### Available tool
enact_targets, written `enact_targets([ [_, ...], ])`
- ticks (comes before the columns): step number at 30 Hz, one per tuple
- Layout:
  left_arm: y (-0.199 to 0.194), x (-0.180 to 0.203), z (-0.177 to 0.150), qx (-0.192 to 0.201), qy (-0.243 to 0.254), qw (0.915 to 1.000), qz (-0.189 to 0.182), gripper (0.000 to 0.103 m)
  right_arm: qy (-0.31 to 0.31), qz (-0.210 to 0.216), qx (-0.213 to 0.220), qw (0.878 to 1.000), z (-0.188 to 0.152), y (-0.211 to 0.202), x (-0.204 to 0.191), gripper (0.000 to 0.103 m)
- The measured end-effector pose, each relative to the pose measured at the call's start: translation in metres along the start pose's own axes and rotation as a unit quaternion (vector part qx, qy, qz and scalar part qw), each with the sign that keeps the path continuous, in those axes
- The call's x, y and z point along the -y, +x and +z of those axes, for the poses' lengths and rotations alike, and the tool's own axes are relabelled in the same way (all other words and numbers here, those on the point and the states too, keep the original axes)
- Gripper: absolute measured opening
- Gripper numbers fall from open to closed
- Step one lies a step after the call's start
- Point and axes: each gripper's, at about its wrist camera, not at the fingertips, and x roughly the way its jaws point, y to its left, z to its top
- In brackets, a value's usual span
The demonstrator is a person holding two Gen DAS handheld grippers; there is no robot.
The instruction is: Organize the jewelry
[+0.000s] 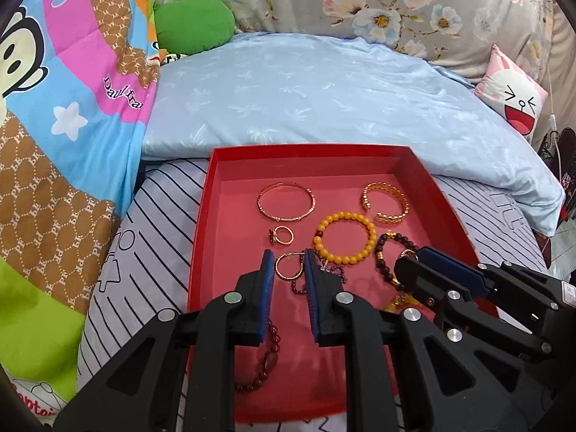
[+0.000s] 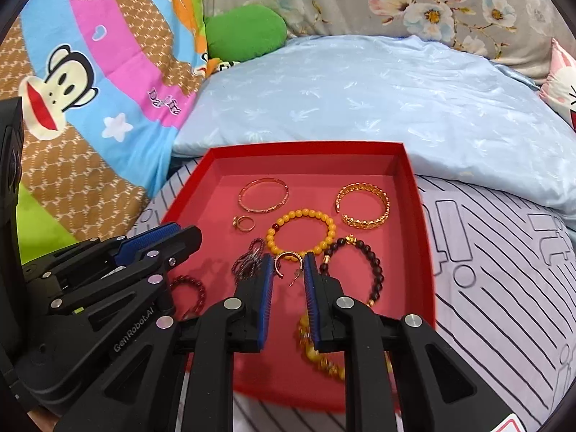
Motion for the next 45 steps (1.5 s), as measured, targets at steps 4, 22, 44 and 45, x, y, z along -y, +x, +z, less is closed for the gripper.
enact_targets([
  [4,0.016,-0.005,-0.001,-0.010,-0.008,0.9999,0.003,0.017,0.000,0.000,-0.008,1.000,0.000,0.014,0.001,0.016],
  [22,0.033,-0.011,-0.004,-0.021,-0.013,0.9996,0.009,0.022,-0.006,-0.013,-0.014,1.000,0.000,0.030,-0.001,0.019],
  [44,-0.039,0.013,-0.038,-0.015,-0.002,0.9993,0.035,0.034,0.001,-0.043,-0.005,0.999,-0.039,-0.040,-0.003,0.028],
  [45,-0.041,0.014,-0.040,-0.017,-0.003,0.9992,0.035,0.034,0.001,-0.045,-0.005,0.999,-0.042,-0.043,-0.003,0.029],
])
